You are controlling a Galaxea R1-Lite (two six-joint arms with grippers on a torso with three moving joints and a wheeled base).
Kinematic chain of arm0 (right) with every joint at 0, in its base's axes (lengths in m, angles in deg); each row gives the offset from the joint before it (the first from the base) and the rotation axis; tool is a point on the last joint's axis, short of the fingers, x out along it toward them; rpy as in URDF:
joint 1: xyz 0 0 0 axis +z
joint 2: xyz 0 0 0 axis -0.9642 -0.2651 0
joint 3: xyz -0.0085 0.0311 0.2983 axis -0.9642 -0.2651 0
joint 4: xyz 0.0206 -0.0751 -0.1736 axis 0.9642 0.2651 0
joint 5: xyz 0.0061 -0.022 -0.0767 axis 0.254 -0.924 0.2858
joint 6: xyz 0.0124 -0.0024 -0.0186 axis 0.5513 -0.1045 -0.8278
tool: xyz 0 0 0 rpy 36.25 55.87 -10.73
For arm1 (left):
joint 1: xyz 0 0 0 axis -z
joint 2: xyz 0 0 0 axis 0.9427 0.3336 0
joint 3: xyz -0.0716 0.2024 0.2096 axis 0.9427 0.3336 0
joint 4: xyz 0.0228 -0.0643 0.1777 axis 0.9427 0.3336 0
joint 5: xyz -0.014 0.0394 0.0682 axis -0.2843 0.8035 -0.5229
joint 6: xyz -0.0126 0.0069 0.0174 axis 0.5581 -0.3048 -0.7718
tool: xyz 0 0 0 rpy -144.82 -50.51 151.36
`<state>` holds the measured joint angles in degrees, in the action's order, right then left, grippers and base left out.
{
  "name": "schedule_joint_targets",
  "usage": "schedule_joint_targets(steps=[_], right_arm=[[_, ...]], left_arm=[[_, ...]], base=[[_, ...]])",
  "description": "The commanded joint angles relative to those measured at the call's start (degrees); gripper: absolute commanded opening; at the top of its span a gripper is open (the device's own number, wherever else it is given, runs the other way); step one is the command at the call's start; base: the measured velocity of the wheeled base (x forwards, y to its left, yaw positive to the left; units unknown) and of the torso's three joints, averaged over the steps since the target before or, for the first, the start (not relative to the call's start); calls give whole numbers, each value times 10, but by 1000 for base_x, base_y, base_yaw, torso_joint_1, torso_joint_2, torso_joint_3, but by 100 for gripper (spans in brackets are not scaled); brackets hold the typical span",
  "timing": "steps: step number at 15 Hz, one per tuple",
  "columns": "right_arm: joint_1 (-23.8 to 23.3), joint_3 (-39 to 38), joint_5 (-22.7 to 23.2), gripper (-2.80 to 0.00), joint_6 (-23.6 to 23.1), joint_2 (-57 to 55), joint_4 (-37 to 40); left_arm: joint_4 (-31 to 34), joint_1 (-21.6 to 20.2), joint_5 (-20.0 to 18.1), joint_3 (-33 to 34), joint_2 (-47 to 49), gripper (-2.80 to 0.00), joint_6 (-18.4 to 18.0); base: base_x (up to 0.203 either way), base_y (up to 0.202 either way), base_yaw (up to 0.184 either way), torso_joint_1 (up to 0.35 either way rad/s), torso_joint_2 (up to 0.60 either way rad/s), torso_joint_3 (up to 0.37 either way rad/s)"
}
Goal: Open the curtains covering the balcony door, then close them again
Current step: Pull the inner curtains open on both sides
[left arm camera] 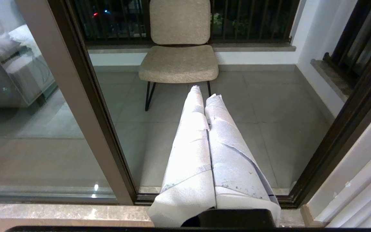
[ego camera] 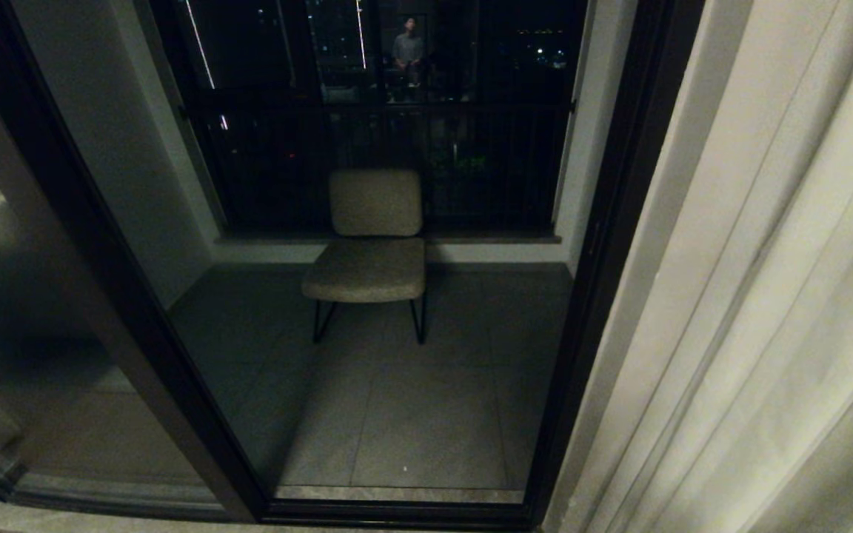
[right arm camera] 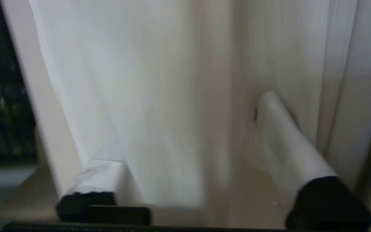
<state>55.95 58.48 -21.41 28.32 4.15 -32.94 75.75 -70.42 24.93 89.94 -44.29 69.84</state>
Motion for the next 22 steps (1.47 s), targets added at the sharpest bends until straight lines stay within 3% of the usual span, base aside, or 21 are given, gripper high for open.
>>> schedule_joint_targets(steps=[1,4,8,11,14,15,20,22], right_arm=[[-1,-80,3,0,0,50,0],[-1,-199,7,0,-8,135,8],[6,-337,48,0,-19,266,21],[58,-390,54,0,-44,314,42],[110,-415,29,0,-60,334,44],[134,-421,12,-280,-63,339,45],[271,-441,-119,-280,-85,364,51],[291,-455,-133,-280,-89,401,81]], left_arm=[[0,0,0,0,0,-280,0],[0,0,0,0,0,-280,0],[0,0,0,0,0,-280,0],[0,0,0,0,0,-280,0],[0,0,0,0,0,-280,0],[0,0,0,0,0,-280,0],[0,0,0,0,0,-280,0],[0,0,0,0,0,-280,0]], base=[[0,0,0,0,0,0],[0,0,0,0,0,0],[0,0,0,0,0,0],[0,0,0,0,0,0],[0,0,0,0,0,0],[0,0,0,0,0,0],[0,0,0,0,0,0],[0,0,0,0,0,0]])
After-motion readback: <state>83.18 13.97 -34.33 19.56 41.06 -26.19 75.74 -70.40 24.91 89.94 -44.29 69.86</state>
